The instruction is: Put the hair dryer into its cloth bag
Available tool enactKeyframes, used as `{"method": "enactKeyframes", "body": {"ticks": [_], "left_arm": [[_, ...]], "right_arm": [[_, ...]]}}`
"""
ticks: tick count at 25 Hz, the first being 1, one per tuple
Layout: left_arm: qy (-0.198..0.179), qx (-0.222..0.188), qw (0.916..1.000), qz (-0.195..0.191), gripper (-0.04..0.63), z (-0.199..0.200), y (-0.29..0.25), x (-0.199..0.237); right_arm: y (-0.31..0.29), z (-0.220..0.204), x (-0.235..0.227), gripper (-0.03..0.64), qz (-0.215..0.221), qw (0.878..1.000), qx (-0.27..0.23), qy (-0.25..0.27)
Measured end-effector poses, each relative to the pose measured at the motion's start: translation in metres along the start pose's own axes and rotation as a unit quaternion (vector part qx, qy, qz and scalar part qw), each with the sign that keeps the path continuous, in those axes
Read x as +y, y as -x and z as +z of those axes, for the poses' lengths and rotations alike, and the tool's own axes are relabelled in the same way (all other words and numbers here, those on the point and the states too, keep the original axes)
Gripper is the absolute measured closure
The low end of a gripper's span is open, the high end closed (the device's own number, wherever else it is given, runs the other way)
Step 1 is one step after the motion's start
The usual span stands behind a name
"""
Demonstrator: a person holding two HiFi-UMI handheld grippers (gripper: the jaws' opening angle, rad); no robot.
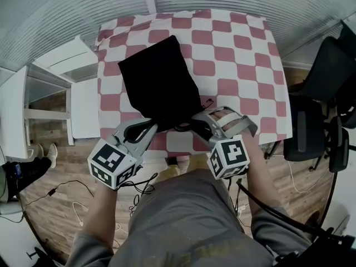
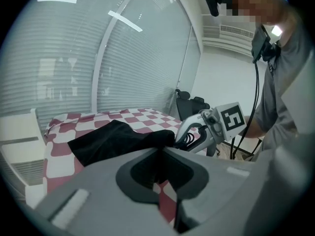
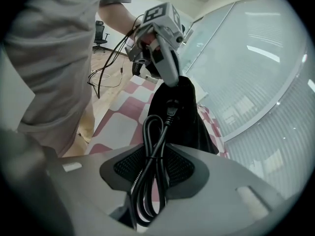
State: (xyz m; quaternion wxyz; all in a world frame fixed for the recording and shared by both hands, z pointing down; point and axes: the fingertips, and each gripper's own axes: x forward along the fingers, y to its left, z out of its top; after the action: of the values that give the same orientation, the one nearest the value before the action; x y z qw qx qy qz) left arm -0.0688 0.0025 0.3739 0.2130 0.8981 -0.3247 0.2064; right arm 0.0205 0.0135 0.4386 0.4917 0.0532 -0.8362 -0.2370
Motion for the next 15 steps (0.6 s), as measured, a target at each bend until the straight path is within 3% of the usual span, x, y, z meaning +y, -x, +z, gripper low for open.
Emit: {"method": "enactKeyframes", "body": {"ticks": [5, 10, 15], "left_arm": [[-0.022, 0.004, 0.9997, 0.001, 0.578, -0.003, 0.0, -0.005], [-0.071, 0.025, 0.9972, -0.003, 0.578, -0.013, -0.008, -0.014], [-0.063, 0.032, 0.9975, -0.004, 0.578, -0.022, -0.018, -0.017]], "right_arm": [[-0.012, -0.004, -0.011, 0.457, -0.002, 0.999, 0.025, -0.03], [-0.019, -0.014, -0.029, 0.457, -0.027, 0.991, 0.048, -0.125], [-0.033, -0.024, -0.042, 0.449, -0.058, 0.978, 0.068, -0.189]]}}
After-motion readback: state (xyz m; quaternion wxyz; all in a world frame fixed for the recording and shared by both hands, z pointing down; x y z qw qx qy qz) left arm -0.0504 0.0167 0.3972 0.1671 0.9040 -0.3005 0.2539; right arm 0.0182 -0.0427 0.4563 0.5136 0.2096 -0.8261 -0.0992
